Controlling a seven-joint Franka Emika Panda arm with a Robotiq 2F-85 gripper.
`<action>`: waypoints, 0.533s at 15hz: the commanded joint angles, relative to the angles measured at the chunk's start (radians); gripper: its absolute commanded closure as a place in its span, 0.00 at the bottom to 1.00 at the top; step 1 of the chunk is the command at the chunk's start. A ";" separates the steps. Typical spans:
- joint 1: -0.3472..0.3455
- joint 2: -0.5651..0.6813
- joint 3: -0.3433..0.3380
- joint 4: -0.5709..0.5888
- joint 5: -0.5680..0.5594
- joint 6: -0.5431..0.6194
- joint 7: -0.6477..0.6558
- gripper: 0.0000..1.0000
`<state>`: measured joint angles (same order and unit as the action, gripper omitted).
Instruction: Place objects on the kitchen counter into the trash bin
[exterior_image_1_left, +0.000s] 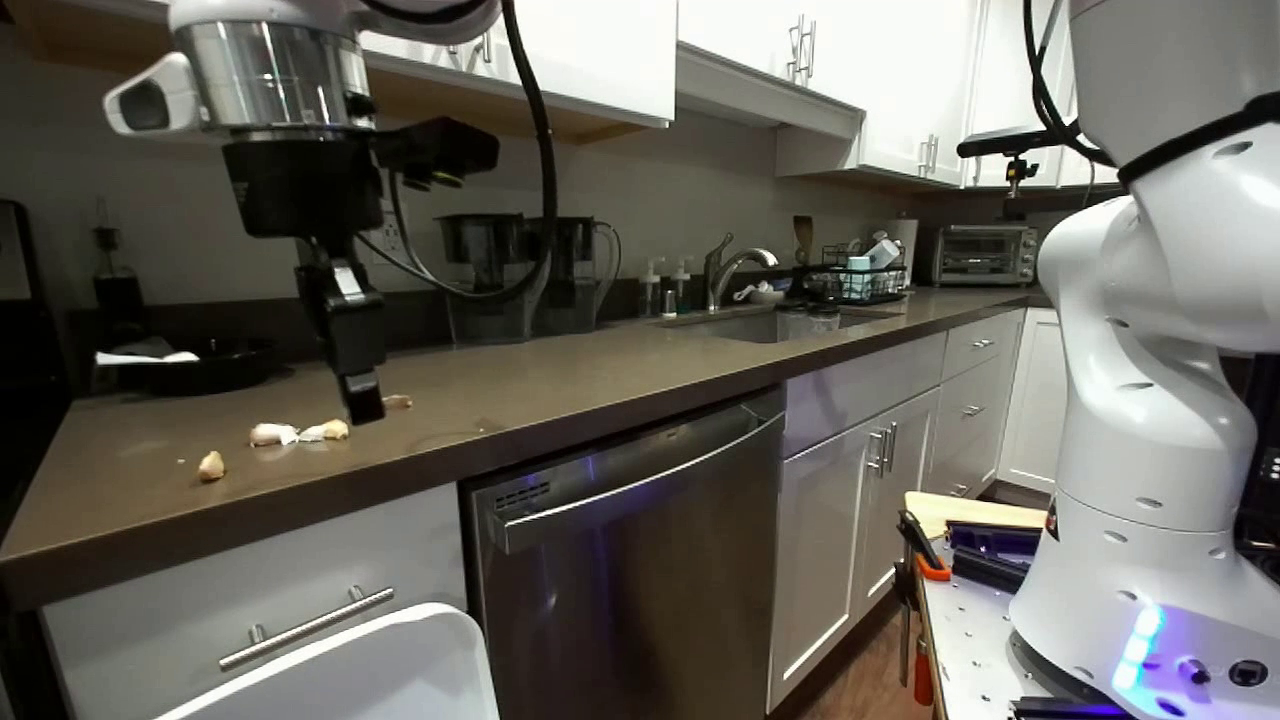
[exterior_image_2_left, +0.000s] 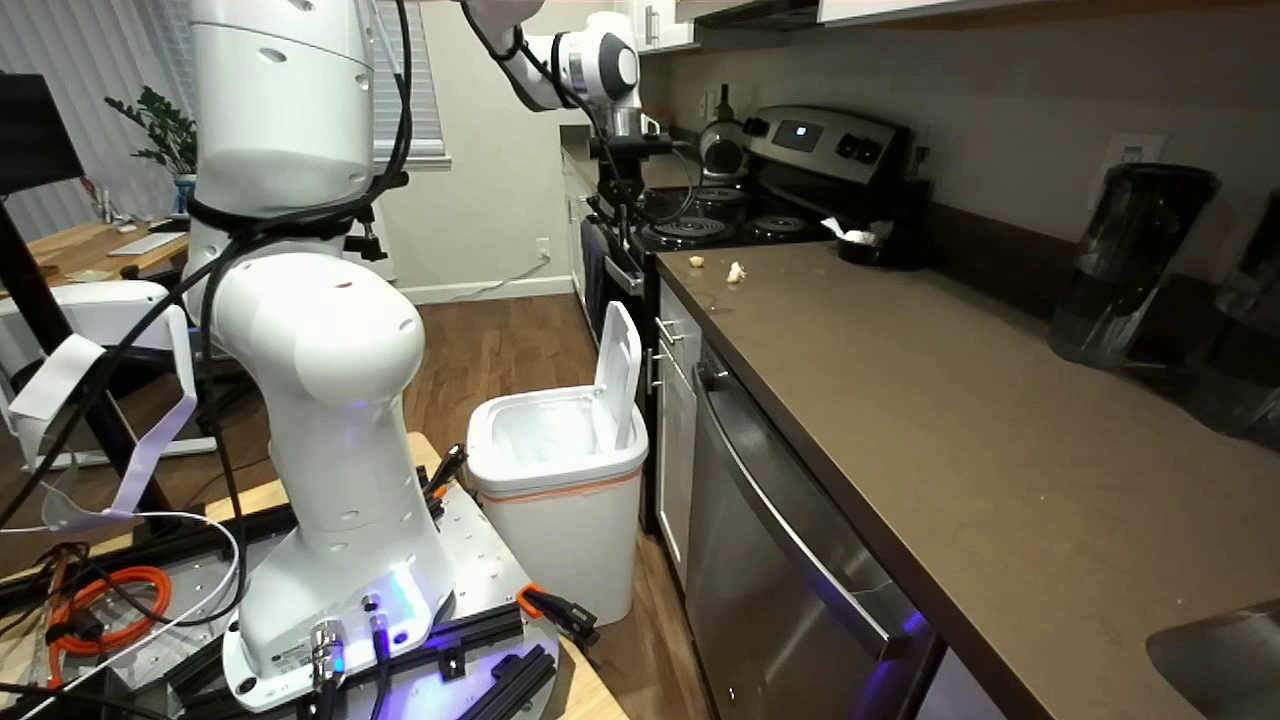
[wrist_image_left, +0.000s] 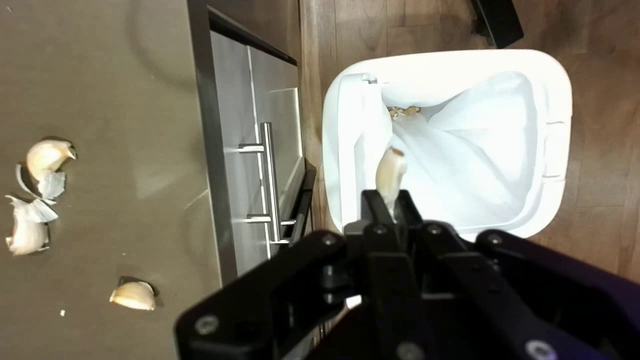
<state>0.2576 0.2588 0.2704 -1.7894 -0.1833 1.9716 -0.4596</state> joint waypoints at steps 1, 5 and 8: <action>-0.007 -0.042 0.024 -0.049 0.033 0.049 -0.069 0.80; -0.001 -0.039 0.049 -0.045 0.045 0.055 -0.117 0.87; 0.000 -0.036 0.058 -0.041 0.047 0.050 -0.135 0.60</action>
<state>0.2621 0.2488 0.3233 -1.8001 -0.1638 1.9989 -0.5437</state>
